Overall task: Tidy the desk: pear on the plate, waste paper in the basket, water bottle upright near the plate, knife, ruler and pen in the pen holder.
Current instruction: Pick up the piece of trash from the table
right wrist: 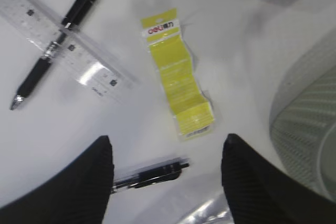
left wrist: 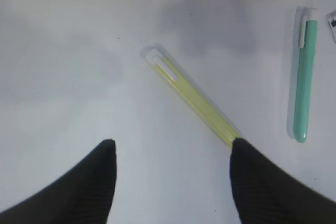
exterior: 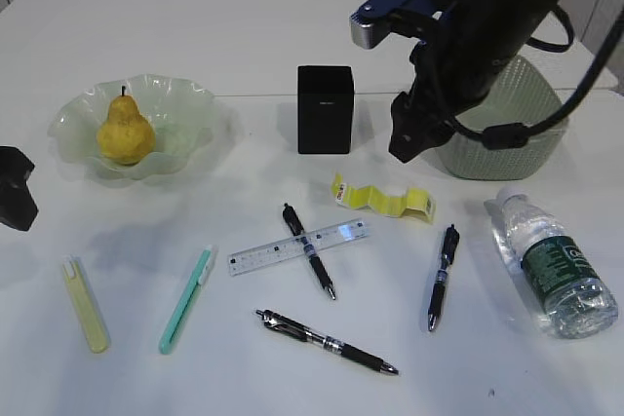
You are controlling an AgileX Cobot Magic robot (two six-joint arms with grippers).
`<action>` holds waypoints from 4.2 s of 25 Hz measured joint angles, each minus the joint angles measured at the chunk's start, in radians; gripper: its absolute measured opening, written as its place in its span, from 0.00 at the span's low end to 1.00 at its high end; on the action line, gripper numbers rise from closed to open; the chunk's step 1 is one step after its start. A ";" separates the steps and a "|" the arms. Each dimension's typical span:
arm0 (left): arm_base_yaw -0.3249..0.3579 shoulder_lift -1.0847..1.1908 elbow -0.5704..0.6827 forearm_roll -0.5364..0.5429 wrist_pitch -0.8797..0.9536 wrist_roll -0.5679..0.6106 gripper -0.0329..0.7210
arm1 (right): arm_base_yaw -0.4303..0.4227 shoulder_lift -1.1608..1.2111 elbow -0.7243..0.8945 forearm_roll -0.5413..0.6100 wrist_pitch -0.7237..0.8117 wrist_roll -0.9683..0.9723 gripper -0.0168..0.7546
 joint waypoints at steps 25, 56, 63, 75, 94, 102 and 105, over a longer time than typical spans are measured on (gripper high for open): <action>0.000 0.000 0.000 0.000 -0.025 0.041 0.67 | -0.071 0.260 -0.154 -0.087 0.050 -0.270 0.72; -0.002 -0.001 0.000 0.000 -0.051 0.042 0.67 | -0.071 0.389 -0.168 -0.082 -0.007 -0.301 0.78; -0.002 -0.001 0.000 0.000 -0.051 0.042 0.67 | -0.071 0.389 -0.168 -0.082 -0.016 -0.301 0.57; -0.002 -0.001 0.000 0.000 -0.051 0.042 0.67 | -0.071 0.389 -0.168 -0.082 -0.016 -0.303 0.22; -0.002 -0.001 0.000 0.000 -0.051 0.042 0.67 | -0.071 0.389 -0.279 -0.040 0.055 -0.303 0.02; -0.002 -0.001 0.000 0.000 -0.051 0.042 0.67 | -0.071 0.389 -0.468 -0.015 0.142 -0.299 0.02; -0.002 -0.001 0.000 0.000 -0.051 0.042 0.67 | -0.073 0.389 -0.529 -0.013 0.171 -0.286 0.02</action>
